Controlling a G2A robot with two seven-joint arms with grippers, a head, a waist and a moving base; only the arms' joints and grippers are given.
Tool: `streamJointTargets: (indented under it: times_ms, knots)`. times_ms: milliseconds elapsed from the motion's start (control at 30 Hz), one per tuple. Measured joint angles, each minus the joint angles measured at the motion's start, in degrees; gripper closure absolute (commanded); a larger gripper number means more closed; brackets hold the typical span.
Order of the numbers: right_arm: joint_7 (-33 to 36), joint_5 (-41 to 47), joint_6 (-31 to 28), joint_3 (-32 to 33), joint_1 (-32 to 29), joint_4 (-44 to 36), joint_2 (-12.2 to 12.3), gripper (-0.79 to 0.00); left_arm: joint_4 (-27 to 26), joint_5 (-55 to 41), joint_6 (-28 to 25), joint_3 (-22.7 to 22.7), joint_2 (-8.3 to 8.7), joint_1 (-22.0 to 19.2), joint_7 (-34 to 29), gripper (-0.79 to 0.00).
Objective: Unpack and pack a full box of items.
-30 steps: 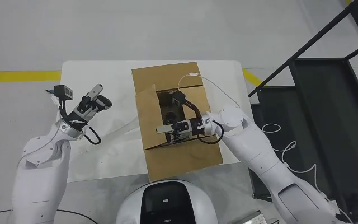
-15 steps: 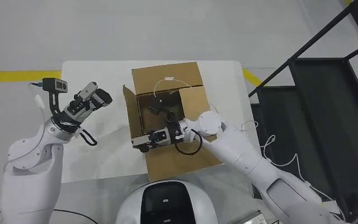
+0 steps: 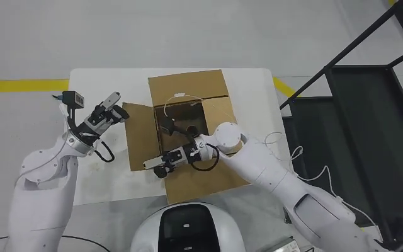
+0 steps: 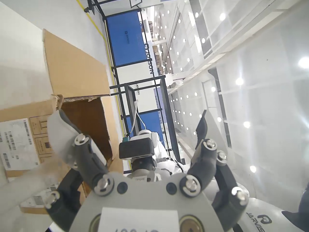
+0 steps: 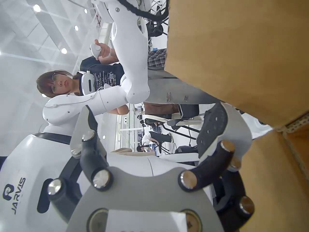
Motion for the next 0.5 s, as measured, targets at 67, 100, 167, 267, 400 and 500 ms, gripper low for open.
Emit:
streamJointTargets:
  times_ms: [67,100,167,267,400,500]
  knots:
    - [0.59,0.32,0.12,2.25,-0.78,-0.17,0.76,-0.785,0.53,-0.05,-0.21,-0.73,0.14,0.61,-0.01,-0.785]
    - [0.67,0.5,0.16,3.42,-1.23,-0.3,1.15,-0.785,0.77,0.01,-0.21,-1.03,0.2,0.88,0.0,-0.785]
    - [0.64,0.83,0.31,6.48,-2.48,-1.0,2.13,-0.785,1.39,0.32,0.01,-1.52,0.32,1.47,0.15,-0.785]
    - [0.48,1.7,0.47,11.63,-4.72,-3.01,3.66,-0.785,2.89,1.59,0.51,-1.41,0.45,1.94,0.49,-0.785]
    - [-0.42,2.15,0.67,19.04,-8.24,-6.72,5.65,-0.785,6.12,5.3,0.93,0.39,0.44,1.63,1.48,-0.785]
    - [-0.49,2.41,1.47,23.77,-11.17,-10.01,6.84,-0.785,9.1,6.86,0.75,2.46,0.27,0.65,2.41,-0.785]
